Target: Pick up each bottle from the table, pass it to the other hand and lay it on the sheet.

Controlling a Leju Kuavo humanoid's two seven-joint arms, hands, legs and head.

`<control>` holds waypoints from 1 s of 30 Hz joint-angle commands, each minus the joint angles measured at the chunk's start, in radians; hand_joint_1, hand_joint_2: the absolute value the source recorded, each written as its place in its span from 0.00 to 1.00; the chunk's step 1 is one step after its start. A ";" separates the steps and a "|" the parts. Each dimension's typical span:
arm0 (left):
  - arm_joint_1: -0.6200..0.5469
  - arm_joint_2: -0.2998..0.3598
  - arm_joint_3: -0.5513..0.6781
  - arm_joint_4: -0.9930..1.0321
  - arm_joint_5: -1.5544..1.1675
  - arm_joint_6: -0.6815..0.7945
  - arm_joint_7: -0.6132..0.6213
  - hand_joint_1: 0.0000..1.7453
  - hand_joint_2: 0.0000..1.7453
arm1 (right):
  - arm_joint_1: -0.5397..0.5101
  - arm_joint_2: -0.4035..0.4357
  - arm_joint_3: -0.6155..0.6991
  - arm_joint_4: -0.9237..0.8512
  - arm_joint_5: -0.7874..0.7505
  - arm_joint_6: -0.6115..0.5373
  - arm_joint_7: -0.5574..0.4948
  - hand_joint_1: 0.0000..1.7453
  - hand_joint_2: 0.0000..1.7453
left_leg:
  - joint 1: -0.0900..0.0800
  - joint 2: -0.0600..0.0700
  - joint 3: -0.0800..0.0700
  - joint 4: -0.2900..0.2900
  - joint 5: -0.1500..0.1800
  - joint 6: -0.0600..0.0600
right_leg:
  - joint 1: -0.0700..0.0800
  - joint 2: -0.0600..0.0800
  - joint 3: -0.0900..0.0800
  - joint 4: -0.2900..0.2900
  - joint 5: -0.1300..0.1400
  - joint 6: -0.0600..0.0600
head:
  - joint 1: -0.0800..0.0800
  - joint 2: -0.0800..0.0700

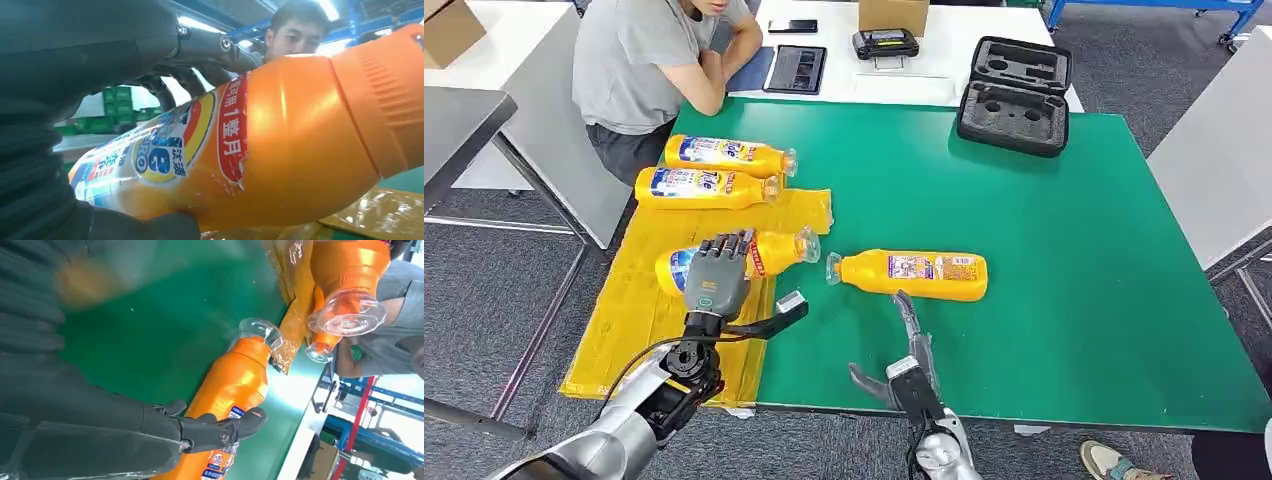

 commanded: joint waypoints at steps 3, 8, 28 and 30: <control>-0.069 0.032 -0.069 0.125 -0.001 -0.002 0.048 1.00 1.00 | -0.019 -0.004 0.022 0.044 -0.004 -0.010 0.005 0.00 1.00 | 0.000 0.001 0.003 -0.001 -0.001 -0.001 | 0.000 0.001 0.002 0.000 -0.001 -0.001 | 0.000 0.000; -0.071 0.043 -0.178 0.120 -0.001 -0.014 0.079 1.00 1.00 | -0.040 -0.004 0.028 0.059 0.005 -0.003 0.005 0.00 1.00 | 0.000 0.001 0.004 -0.001 -0.001 -0.001 | 0.000 0.001 0.003 0.000 -0.001 -0.001 | 0.000 0.000; -0.114 -0.026 -0.111 0.151 -0.001 -0.108 -0.121 0.93 1.00 | -0.053 0.002 0.035 0.071 -0.005 -0.013 0.005 0.00 1.00 | 0.001 -0.001 0.005 0.000 -0.002 -0.001 | 0.001 -0.001 0.005 0.000 -0.002 -0.001 | 0.000 0.000; -0.129 -0.032 -0.101 0.156 -0.001 -0.118 -0.094 0.94 1.00 | -0.052 0.002 0.035 0.073 -0.005 -0.017 0.005 0.00 1.00 | 0.001 -0.001 0.002 0.000 -0.001 -0.001 | 0.001 -0.001 0.003 0.000 -0.001 -0.001 | 0.000 0.000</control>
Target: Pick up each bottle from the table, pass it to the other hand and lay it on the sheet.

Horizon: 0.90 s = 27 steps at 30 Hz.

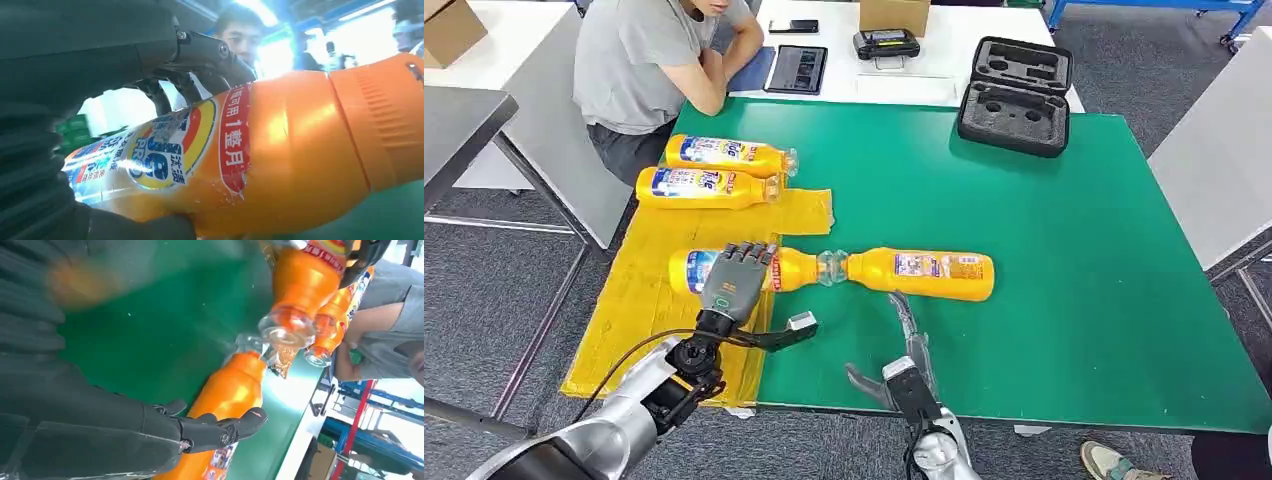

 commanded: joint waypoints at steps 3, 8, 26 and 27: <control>-0.095 -0.046 0.065 0.079 -0.009 -0.031 0.060 0.95 1.00 | -0.042 0.000 0.018 0.064 -0.003 -0.014 0.005 0.00 1.00 | 0.001 -0.001 0.001 0.000 -0.001 -0.001 | 0.001 -0.001 0.001 0.000 -0.001 -0.001 | 0.000 0.000; -0.095 -0.046 0.065 0.079 -0.009 -0.031 0.060 0.95 1.00 | -0.042 0.000 0.018 0.064 -0.003 -0.014 0.005 0.00 1.00 | 0.001 0.000 0.005 0.000 -0.002 -0.001 | 0.001 0.000 0.005 0.000 -0.002 -0.001 | 0.000 0.000; -0.162 -0.023 -0.038 0.158 -0.009 -0.128 0.146 0.95 1.00 | -0.076 0.002 0.036 0.098 -0.006 -0.015 0.005 0.00 1.00 | 0.001 0.001 0.004 0.000 -0.002 -0.001 | 0.001 0.001 0.004 0.000 -0.001 -0.001 | 0.000 0.000; -0.162 -0.023 -0.038 0.158 -0.009 -0.128 0.146 0.95 1.00 | -0.076 0.002 0.036 0.098 -0.006 -0.015 0.005 0.00 1.00 | 0.000 0.001 0.002 0.000 -0.001 -0.001 | 0.000 0.001 0.002 0.000 -0.001 -0.001 | 0.000 0.000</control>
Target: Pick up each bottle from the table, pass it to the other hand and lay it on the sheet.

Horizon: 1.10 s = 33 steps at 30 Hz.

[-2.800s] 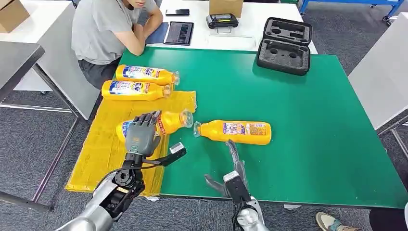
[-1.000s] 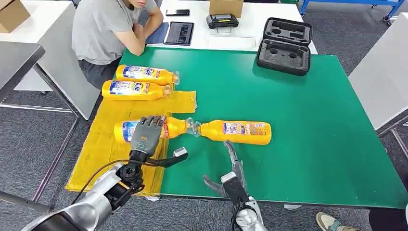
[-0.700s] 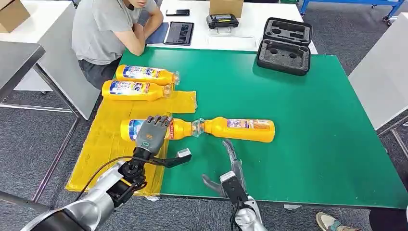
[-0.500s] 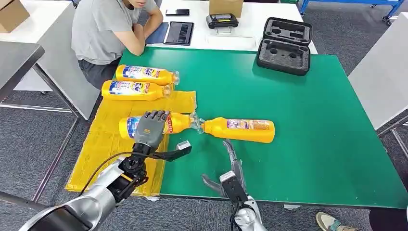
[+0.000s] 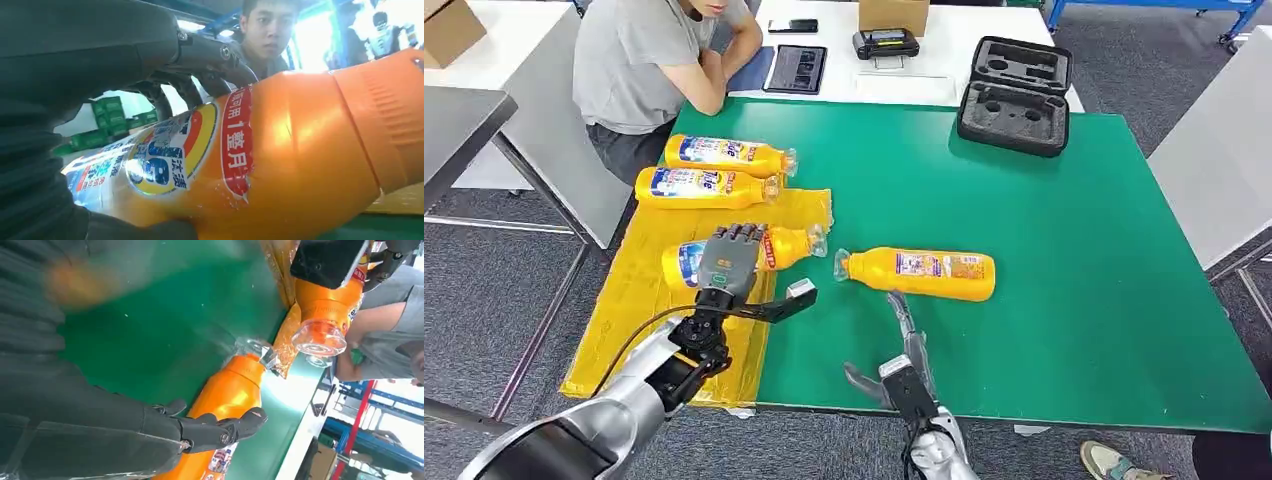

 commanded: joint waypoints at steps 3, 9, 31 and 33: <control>-0.085 0.012 -0.113 0.116 -0.004 -0.033 0.030 0.95 1.00 | -0.059 -0.006 0.029 0.076 -0.006 -0.002 0.005 0.00 1.00 | 0.000 0.001 0.003 0.000 -0.001 -0.001 | 0.000 0.001 0.003 0.000 -0.001 -0.001 | 0.000 0.000; -0.085 0.012 -0.113 0.116 -0.004 -0.033 0.030 0.95 1.00 | -0.059 -0.006 0.029 0.076 -0.006 -0.002 0.005 0.00 1.00 | 0.000 0.001 0.003 0.000 -0.001 -0.001 | 0.000 0.001 0.002 0.000 -0.001 -0.001 | 0.000 0.000; -0.098 0.013 -0.147 0.140 -0.004 -0.069 0.029 0.84 1.00 | -0.057 -0.013 0.029 0.075 -0.009 -0.008 0.005 0.00 1.00 | 0.001 0.001 0.004 0.000 -0.002 -0.001 | 0.001 0.001 0.004 0.000 -0.002 -0.001 | 0.000 0.000; -0.097 0.010 -0.147 0.143 -0.004 -0.074 0.017 0.78 1.00 | -0.055 -0.014 0.031 0.072 -0.008 -0.010 0.005 0.00 1.00 | 0.001 0.001 0.003 0.000 -0.001 -0.001 | 0.001 0.001 0.003 0.000 -0.001 -0.001 | 0.000 0.000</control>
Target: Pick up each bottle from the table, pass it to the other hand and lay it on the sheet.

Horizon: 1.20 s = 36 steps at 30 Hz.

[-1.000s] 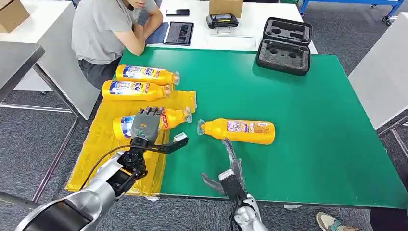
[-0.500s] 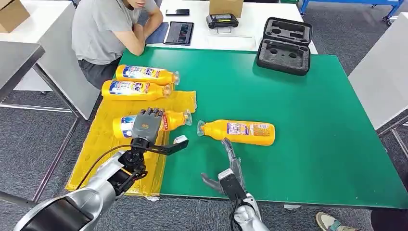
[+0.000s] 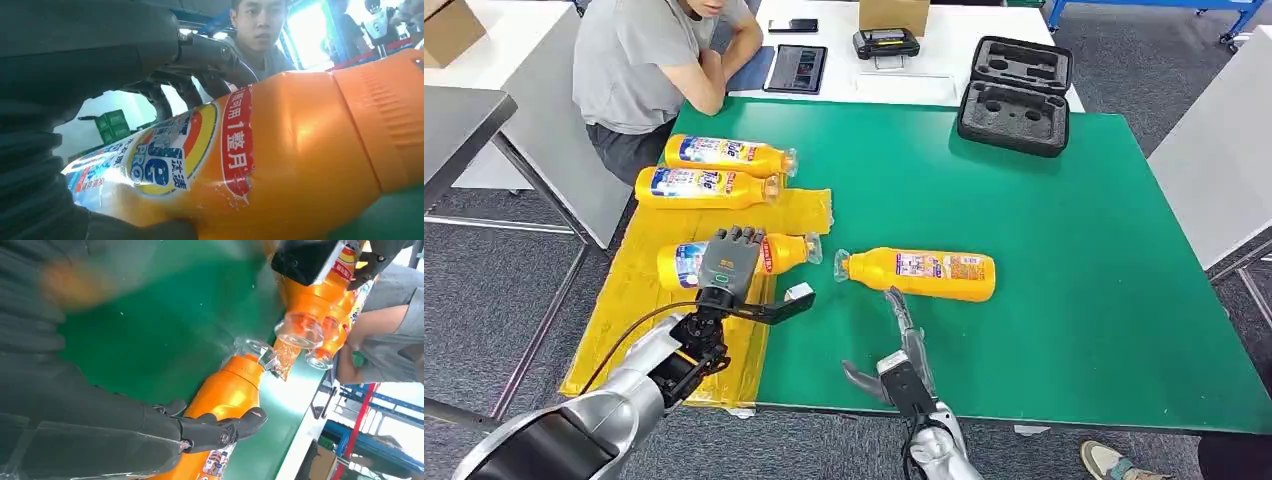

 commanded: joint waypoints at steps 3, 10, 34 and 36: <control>-0.065 0.011 -0.117 0.082 -0.004 -0.021 -0.011 0.67 1.00 | -0.037 -0.015 0.026 0.043 -0.004 -0.009 0.005 0.00 1.00 | 0.000 0.000 0.002 0.000 -0.001 -0.001 | 0.000 0.000 0.002 0.000 -0.001 -0.001 | 0.000 0.000; -0.015 -0.016 -0.073 0.051 -0.004 0.024 0.012 0.00 1.00 | 0.042 -0.038 0.073 -0.184 -0.014 0.000 0.005 0.00 1.00 | 0.000 0.000 0.002 0.000 -0.001 -0.001 | 0.000 0.000 0.001 0.000 -0.001 -0.001 | 0.000 0.000; 0.057 -0.022 0.000 -0.169 -0.004 0.171 -0.019 0.00 1.00 | 0.073 -0.060 0.045 -0.205 -0.010 -0.058 0.005 0.00 1.00 | 0.000 -0.001 0.005 0.000 -0.002 -0.001 | 0.000 -0.001 0.005 -0.001 -0.002 -0.001 | 0.000 0.000; 0.079 -0.018 0.012 -0.210 -0.004 0.176 -0.035 0.00 1.00 | 0.076 -0.063 0.050 -0.212 -0.006 -0.069 0.005 0.00 1.00 | 0.000 0.000 0.002 -0.001 -0.001 -0.001 | 0.000 0.000 0.002 -0.001 -0.001 -0.001 | 0.000 0.000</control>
